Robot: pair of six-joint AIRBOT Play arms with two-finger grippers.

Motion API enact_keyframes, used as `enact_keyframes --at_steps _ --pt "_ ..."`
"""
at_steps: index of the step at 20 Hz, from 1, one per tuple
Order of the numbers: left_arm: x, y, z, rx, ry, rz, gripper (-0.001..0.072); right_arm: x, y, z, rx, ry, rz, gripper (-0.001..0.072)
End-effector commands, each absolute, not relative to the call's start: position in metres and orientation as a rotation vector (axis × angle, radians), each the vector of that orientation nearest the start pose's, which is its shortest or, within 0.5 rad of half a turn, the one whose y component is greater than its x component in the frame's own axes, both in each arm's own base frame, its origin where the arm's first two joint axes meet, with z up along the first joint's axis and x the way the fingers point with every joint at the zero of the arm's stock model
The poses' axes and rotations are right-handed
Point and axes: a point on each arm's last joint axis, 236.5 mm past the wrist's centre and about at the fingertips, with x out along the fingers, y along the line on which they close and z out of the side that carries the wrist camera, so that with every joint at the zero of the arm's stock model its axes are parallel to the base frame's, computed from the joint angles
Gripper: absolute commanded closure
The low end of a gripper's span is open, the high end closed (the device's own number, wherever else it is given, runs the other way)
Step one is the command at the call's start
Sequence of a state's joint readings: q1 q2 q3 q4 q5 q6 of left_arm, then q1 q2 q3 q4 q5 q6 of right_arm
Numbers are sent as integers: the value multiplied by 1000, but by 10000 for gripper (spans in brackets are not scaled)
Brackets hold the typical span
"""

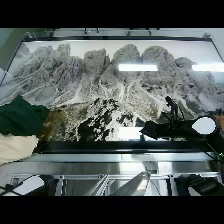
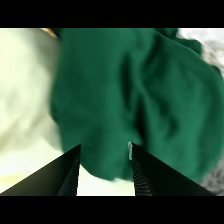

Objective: Fold the shirts.

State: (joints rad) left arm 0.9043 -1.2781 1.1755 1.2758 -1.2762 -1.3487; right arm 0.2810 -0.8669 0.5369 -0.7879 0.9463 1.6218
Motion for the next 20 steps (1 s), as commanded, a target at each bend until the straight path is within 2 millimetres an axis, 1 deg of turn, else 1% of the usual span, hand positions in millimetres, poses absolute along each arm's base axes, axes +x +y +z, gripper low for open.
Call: enact_keyframes --at_steps 1,3,4,6,8,9,10,11,12,13,14,15,16,17,18,19,20 --pt "280 283 -18 -732 1208 476 368 228 207 -11 668 1336 451 682" --pt "292 283 -34 -742 1247 434 368 228 207 -11 668 1336 451 682" --pt "301 276 -43 -751 1270 389 369 228 207 -11 668 1336 451 682" --pt "323 257 -56 -810 1288 303 369 228 207 -11 668 1336 451 682" --pt "354 230 -58 -890 1268 194 373 228 207 -11 667 1336 451 682" --pt "367 216 -55 -922 1261 138 398 228 207 -11 668 1336 451 682" --pt "378 203 -50 -946 1256 84 670 228 207 -11 668 1336 451 682" --pt "390 188 -40 -951 1237 14 693 228 207 -11 668 1336 451 682" --pt "403 168 -21 -954 1200 -93 693 228 207 -11 668 1336 451 682" --pt "415 148 2 -968 1147 -195 692 228 207 -11 668 1336 451 682" --pt "428 126 32 -985 1072 -306 692 228 207 -11 668 1336 451 682" --pt "440 101 73 -995 969 -439 692 228 207 -11 668 1336 451 682" --pt "446 77 113 -992 869 -565 692 228 207 -11 669 1336 451 682" --pt "448 52 154 -979 775 -686 691 228 209 -10 681 1335 454 682" --pt "442 24 195 -960 699 -807 692 228 211 -8 694 1336 458 682" --pt "433 -1 223 -930 661 -892 691 230 211 -8 696 1331 456 682" --pt "423 -25 243 -895 647 -956 691 232 210 -7 698 1321 453 682"
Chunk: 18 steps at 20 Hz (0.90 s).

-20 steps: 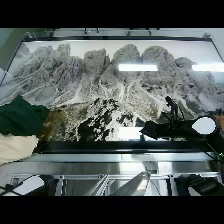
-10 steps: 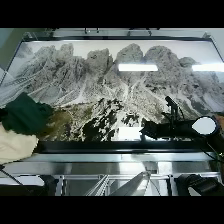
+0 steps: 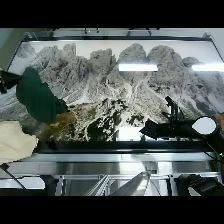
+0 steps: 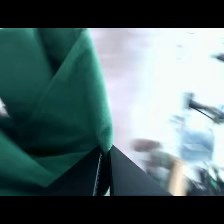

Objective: Fold the shirts.

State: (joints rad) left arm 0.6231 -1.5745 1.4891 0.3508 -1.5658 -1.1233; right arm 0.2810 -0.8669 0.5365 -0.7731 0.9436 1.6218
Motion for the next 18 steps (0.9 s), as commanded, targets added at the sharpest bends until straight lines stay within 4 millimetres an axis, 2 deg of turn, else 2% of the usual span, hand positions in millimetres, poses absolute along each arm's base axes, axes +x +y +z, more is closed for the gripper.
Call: enact_keyframes --at_steps 1,3,4,6,8,10,12,13,14,15,16,17,18 --pt "410 -53 259 -846 649 -1020 691 233 210 -7 698 1318 452 682" --pt "384 -109 281 -749 667 -1135 691 233 210 -7 700 1318 452 682" --pt "369 -136 286 -701 690 -1188 691 233 211 -6 708 1317 454 682" --pt "356 -177 274 -593 755 -1207 692 227 215 -4 726 1340 470 682" --pt "349 -205 255 -512 830 -1195 693 217 219 -3 705 1369 513 682" --pt "339 -222 244 -463 877 -1210 691 213 218 -3 674 1376 542 682" --pt "333 -229 229 -411 934 -1195 681 217 215 -3 681 1366 532 682" --pt "332 -230 222 -386 959 -1178 452 220 212 -2 682 1359 530 673" --pt "332 -229 216 -372 980 -1158 313 222 211 0 680 1348 534 663" --pt "334 -228 215 -370 976 -1150 132 225 211 5 667 1329 559 460" --pt "338 -228 216 -381 967 -1135 -13 227 213 10 653 1306 591 158" --pt "343 -224 217 -389 954 -1118 -13 231 216 17 637 1274 627 19" --pt "348 -219 216 -392 949 -1097 -13 235 220 22 646 1245 651 19"
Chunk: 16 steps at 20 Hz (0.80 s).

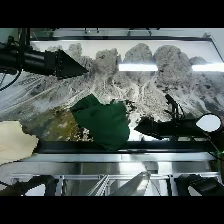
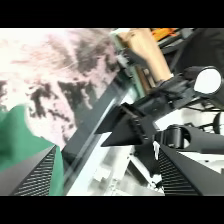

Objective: Fold the shirts.

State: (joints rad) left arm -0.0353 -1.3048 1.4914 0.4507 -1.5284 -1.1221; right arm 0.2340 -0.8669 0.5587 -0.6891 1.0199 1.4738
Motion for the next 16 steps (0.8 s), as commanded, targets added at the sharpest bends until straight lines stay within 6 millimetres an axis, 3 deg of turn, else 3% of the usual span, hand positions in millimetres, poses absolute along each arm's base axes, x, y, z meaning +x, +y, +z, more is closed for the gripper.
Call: enact_keyframes --at_steps 1,5,7,12,16 --pt "355 -207 208 -374 958 -1052 -13 239 221 23 639 1224 657 19" --pt "382 -117 132 -232 1153 -685 -12 265 216 -6 653 1221 575 19" --pt "387 -88 92 -274 1257 -600 -12 273 222 -23 651 1225 601 20" --pt "389 -57 -27 -463 1449 -501 -12 279 240 -72 759 1316 628 20" --pt "377 -67 -95 -501 1595 -537 -11 275 250 -96 836 1377 640 20"
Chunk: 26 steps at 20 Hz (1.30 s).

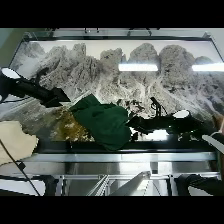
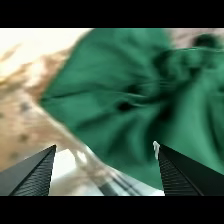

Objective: Fold the shirts.

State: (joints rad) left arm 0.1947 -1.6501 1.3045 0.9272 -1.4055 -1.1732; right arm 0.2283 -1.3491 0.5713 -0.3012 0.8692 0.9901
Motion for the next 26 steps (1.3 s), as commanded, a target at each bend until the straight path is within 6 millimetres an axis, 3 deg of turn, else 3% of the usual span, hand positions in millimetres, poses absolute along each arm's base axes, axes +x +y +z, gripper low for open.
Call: enact_keyframes --at_steps 1,3,5,6,7,8,9,12,14,16,17,18,20,23,24,26 --pt "375 -73 -107 -501 1619 -541 -12 274 251 -98 839 1378 650 21" --pt "379 -87 -127 -493 1651 -561 -12 274 251 -101 839 1387 646 20" --pt "390 -112 -126 -522 1649 -641 -11 271 253 -99 845 1397 661 21" --pt "395 -121 -122 -531 1646 -675 31 269 255 -96 850 1401 678 46" --pt "399 -127 -117 -526 1647 -707 187 267 258 -91 846 1402 714 288" --pt "400 -130 -111 -506 1655 -735 471 265 262 -85 837 1395 760 565" --pt "400 -132 -103 -496 1663 -766 710 263 266 -77 854 1396 793 682" --pt "393 -127 -72 -496 1709 -831 712 263 272 -46 845 1368 948 683" --pt "394 -121 -45 -494 1706 -837 712 274 259 -20 825 1339 1026 683" --pt "405 -127 9 -533 1571 -901 712 295 242 22 867 1275 1066 683" --pt "411 -136 54 -586 1445 -972 712 306 235 57 908 1193 1118 683" --pt "411 -145 100 -620 1316 -1063 712 313 230 104 962 1079 1202 683" --pt "396 -152 197 -632 1045 -1208 712 318 208 221 1058 732 1380 682" --pt "351 -140 310 -556 725 -1257 711 295 155 351 1063 254 1464 682" --pt "337 -133 334 -512 649 -1217 711 282 141 378 1040 146 1446 683" --pt "311 -118 380 -419 481 -1083 711 264 127 403 947 33 1351 682"
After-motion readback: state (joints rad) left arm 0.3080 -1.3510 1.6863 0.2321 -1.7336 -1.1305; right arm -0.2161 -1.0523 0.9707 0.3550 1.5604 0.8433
